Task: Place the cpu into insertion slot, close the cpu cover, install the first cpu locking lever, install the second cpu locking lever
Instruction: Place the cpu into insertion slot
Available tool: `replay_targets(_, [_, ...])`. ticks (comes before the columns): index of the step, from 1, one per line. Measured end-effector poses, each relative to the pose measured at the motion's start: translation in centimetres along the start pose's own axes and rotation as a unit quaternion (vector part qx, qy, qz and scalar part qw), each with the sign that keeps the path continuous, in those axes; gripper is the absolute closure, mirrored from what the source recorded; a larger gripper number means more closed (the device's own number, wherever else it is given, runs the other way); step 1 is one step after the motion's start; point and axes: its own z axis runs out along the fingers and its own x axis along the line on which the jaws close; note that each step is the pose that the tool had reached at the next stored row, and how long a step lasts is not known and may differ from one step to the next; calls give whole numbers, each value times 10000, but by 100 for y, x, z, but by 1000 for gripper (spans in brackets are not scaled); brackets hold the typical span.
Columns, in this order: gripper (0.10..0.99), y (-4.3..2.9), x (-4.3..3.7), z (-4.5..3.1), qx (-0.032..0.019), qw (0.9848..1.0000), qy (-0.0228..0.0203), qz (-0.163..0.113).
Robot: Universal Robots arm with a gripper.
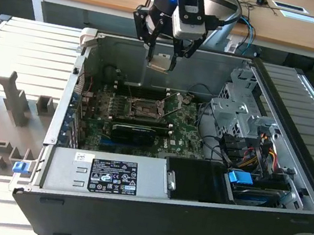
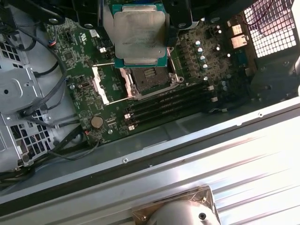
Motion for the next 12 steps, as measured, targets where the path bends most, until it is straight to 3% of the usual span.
replay_targets(12, [561,0,0,1,-6,9995,-28,318])
